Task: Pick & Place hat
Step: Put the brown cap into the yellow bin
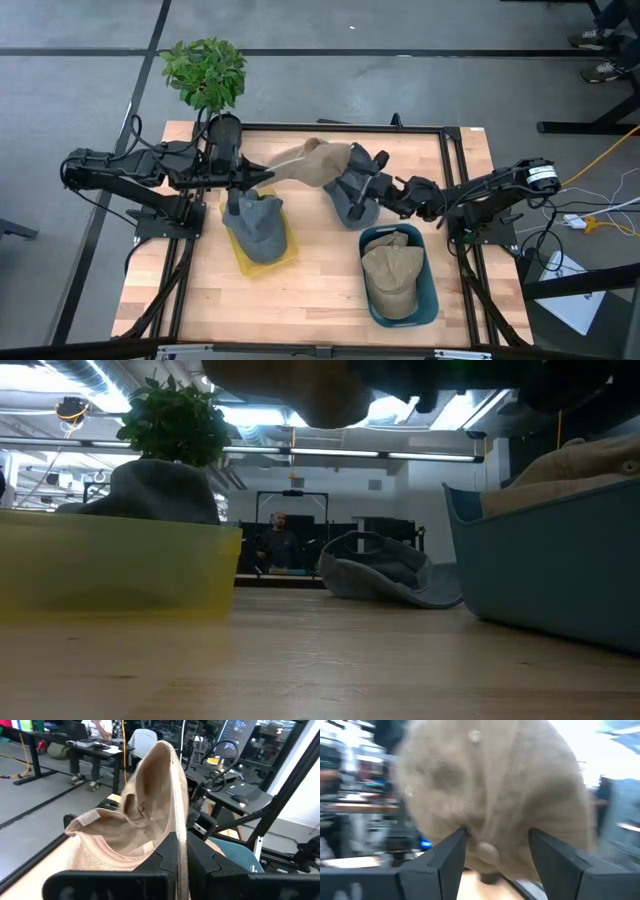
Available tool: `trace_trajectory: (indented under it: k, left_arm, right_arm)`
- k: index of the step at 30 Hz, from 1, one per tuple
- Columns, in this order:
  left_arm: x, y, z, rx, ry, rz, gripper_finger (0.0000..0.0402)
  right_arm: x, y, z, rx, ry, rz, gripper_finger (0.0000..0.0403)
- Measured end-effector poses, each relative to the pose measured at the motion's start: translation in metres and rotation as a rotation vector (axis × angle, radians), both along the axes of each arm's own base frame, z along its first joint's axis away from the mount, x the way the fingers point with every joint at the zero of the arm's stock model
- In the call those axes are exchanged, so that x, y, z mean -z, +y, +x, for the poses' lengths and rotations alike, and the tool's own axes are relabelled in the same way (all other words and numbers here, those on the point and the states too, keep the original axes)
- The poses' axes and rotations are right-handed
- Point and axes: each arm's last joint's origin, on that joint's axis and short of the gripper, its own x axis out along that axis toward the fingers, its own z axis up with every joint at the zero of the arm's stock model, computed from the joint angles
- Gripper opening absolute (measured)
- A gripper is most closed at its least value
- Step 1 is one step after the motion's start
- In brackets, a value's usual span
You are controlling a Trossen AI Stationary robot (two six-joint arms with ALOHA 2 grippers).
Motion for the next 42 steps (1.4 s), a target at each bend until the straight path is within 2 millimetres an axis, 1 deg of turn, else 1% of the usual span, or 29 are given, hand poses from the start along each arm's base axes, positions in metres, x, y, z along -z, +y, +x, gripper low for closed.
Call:
trace_trajectory:
  k: [4, 11, 14, 17, 23, 25, 30, 33, 37, 42]
  left_arm:
    - [0.0, -0.001, 0.0, 0.038, 0.001, -0.006, 0.0013]
    - [0.0, -0.001, 0.0, 0.044, -0.002, -0.014, 0.0014]
    - [-0.001, -0.001, -0.002, 0.044, -0.006, -0.014, 0.0015]
    - [-0.002, -0.001, -0.004, 0.044, -0.012, -0.01, 0.0015]
    - [-0.005, 0.0, -0.012, 0.044, -0.033, -0.011, 0.0015]
    - [-0.006, 0.001, -0.013, 0.044, -0.033, -0.011, 0.0015]
    - [-0.005, 0.0, -0.013, 0.045, -0.029, -0.009, 0.0016]
    - [-0.002, 0.0, -0.014, 0.052, 0.01, -0.006, 0.0025]
    - [0.003, 0.0, -0.016, 0.08, 0.062, 0.0, 0.0059]
    - [0.004, 0.0, -0.02, 0.106, 0.082, 0.049, 0.0119]
  right_arm:
    - [-0.001, -0.001, 0.002, -0.177, -0.006, -0.063, 0.0214]
    - [-0.001, -0.003, 0.003, -0.279, -0.018, -0.054, 0.0213]
    - [-0.001, -0.002, 0.003, -0.3, -0.017, -0.059, 0.0198]
    - [0.0, -0.003, 0.003, -0.304, -0.018, -0.045, 0.0158]
    - [-0.001, -0.002, 0.003, -0.325, -0.034, -0.007, 0.004]
    - [-0.001, -0.001, 0.003, -0.352, -0.036, -0.015, 0.0015]
    - [-0.005, 0.001, 0.002, -0.437, -0.078, -0.015, 0.0021]
    - [-0.006, 0.002, 0.001, -0.494, -0.093, -0.01, 0.0009]
    - [-0.011, 0.002, -0.003, -0.526, -0.09, 0.027, 0.0009]
    - [-0.013, 0.002, -0.01, -0.552, -0.017, 0.139, 0.0007]
